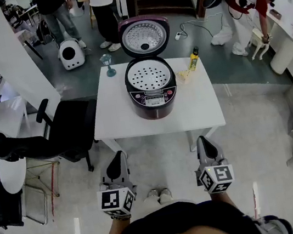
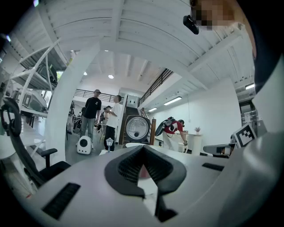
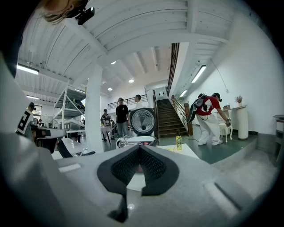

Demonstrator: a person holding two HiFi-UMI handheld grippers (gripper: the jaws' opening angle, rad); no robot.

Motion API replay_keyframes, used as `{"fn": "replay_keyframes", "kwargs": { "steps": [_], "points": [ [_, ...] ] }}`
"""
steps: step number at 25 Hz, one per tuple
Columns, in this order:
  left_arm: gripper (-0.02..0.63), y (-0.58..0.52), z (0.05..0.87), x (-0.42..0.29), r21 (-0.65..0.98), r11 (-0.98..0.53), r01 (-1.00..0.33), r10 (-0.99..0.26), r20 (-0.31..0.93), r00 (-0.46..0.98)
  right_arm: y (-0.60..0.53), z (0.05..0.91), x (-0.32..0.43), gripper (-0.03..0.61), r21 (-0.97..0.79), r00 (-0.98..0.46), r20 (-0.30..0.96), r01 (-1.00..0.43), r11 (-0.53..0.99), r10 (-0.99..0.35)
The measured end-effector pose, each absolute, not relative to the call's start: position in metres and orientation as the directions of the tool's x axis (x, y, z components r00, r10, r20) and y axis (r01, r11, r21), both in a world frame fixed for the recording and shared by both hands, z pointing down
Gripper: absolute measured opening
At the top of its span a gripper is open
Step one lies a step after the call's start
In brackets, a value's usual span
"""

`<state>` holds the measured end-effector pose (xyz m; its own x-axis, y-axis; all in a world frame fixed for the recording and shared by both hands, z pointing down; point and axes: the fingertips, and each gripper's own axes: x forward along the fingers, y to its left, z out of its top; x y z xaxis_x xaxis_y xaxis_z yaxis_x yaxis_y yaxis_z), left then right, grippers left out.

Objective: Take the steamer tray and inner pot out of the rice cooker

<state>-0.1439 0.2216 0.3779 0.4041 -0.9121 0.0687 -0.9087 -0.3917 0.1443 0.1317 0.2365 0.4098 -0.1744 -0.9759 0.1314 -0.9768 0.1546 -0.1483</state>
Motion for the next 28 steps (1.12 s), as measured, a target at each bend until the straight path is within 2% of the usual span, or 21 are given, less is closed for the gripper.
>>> {"fn": "replay_keyframes", "kwargs": {
  "steps": [11, 21, 23, 24, 25, 27, 28],
  "points": [
    [0.003, 0.219, 0.383, -0.144, 0.144, -0.366, -0.919, -0.921, 0.085, 0.380, 0.228, 0.410, 0.134, 0.005, -0.131, -0.186, 0.135, -0.977, 0.169, -0.973],
    [0.005, 0.214, 0.391, -0.128, 0.161, -0.360, -0.919, -0.924, 0.074, 0.375, 0.225, 0.408, 0.144, 0.005, -0.103, -0.207, 0.089, -0.975, 0.198, -0.974],
    [0.005, 0.212, 0.392, -0.122, 0.168, -0.372, -0.913, -0.920, 0.064, 0.386, 0.223, 0.411, 0.150, 0.007, -0.110, -0.206, 0.086, -0.974, 0.196, -0.975],
    [0.006, 0.211, 0.393, -0.119, 0.171, -0.376, -0.911, -0.918, 0.064, 0.391, 0.222, 0.412, 0.152, 0.033, -0.117, -0.210, 0.084, -0.973, 0.199, -0.974],
    [0.031, 0.210, 0.393, -0.116, 0.174, -0.379, -0.909, -0.917, 0.065, 0.395, 0.222, 0.412, 0.154, 0.060, -0.125, -0.215, 0.079, -0.971, 0.204, -0.973],
    [0.190, 0.207, 0.395, -0.111, 0.183, -0.377, -0.908, -0.917, 0.068, 0.394, 0.221, 0.410, 0.158, 0.184, -0.137, -0.222, 0.065, -0.968, 0.212, -0.973],
    [0.226, 0.206, 0.395, -0.110, 0.185, -0.371, -0.910, -0.919, 0.068, 0.389, 0.221, 0.409, 0.161, 0.209, -0.141, -0.219, 0.058, -0.968, 0.209, -0.974]
  ]
}}
